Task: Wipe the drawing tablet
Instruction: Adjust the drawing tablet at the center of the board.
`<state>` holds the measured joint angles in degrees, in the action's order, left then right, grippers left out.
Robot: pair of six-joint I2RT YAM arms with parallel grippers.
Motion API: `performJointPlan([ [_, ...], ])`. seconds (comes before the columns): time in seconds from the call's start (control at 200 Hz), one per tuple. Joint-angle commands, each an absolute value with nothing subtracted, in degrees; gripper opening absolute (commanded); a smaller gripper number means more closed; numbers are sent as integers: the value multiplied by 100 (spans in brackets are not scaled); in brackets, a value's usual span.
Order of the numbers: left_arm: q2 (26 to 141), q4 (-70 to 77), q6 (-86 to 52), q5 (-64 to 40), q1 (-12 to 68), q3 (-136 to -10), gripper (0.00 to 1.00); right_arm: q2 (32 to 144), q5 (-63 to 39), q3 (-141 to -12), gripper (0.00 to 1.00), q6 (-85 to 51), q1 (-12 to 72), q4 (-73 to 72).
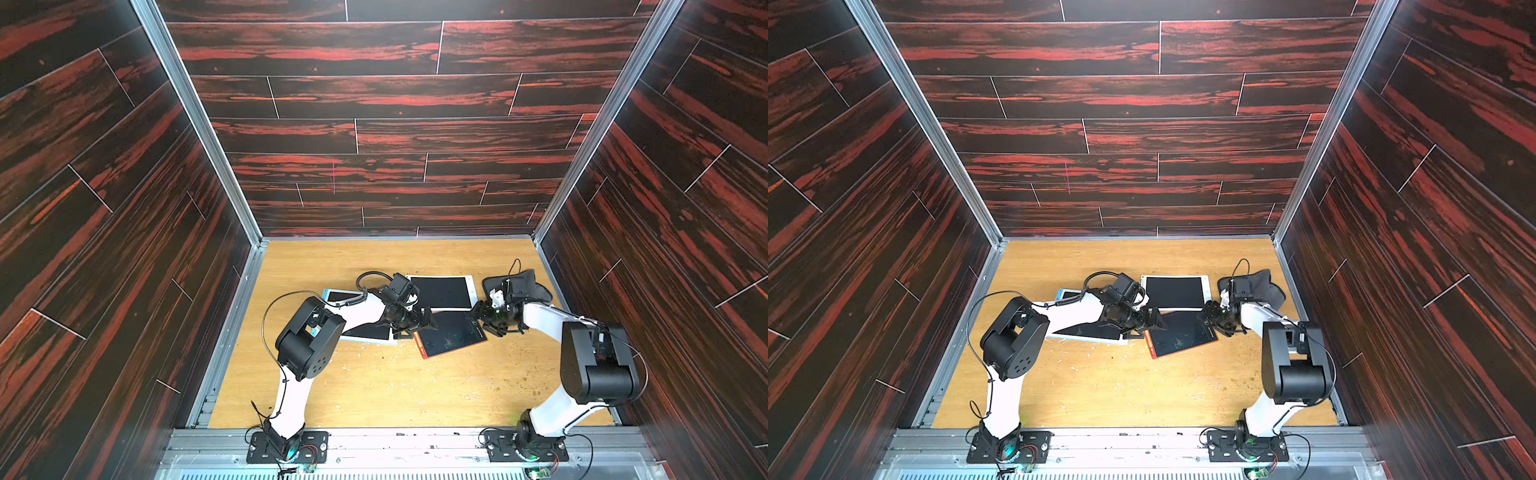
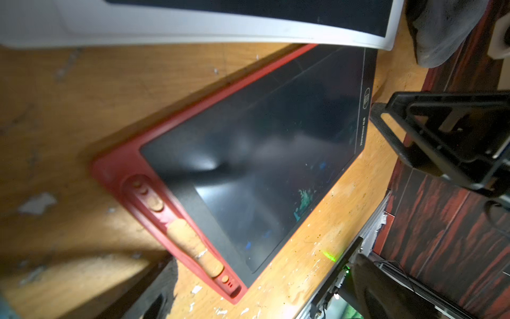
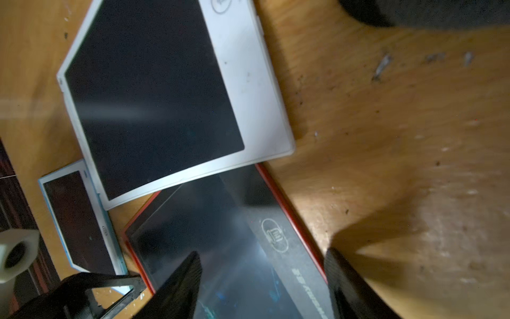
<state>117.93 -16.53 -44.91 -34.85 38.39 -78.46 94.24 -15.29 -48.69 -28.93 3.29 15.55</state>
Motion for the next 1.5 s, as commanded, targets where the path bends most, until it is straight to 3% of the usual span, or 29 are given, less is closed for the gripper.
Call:
performJointPlan([
  [0.0,11827,-1956,-4431,-3395,3867,-7645,100,9227,-2334,-4342,72,-3105,622,1906],
  [0.301,11597,-1790,-4471,-3412,3870,-7243,100,8340,-2830,-3365,73,-3697,986,1716],
  [0.691,11473,-2234,-4127,-3307,3810,-7510,100,8039,-2787,-3625,73,-3612,1017,2133],
  [0.922,10780,-2682,-3720,-3065,3283,-7942,100,8629,-1317,-5801,73,-3003,948,2960],
  [1.157,9881,-2998,-3117,-2512,3065,-7966,100,11127,-209,-8762,72,-2601,958,3416],
  [1.493,9125,-2610,-3050,-2559,2982,-7084,100,13419,-137,-11525,71,-2322,1217,3915],
])
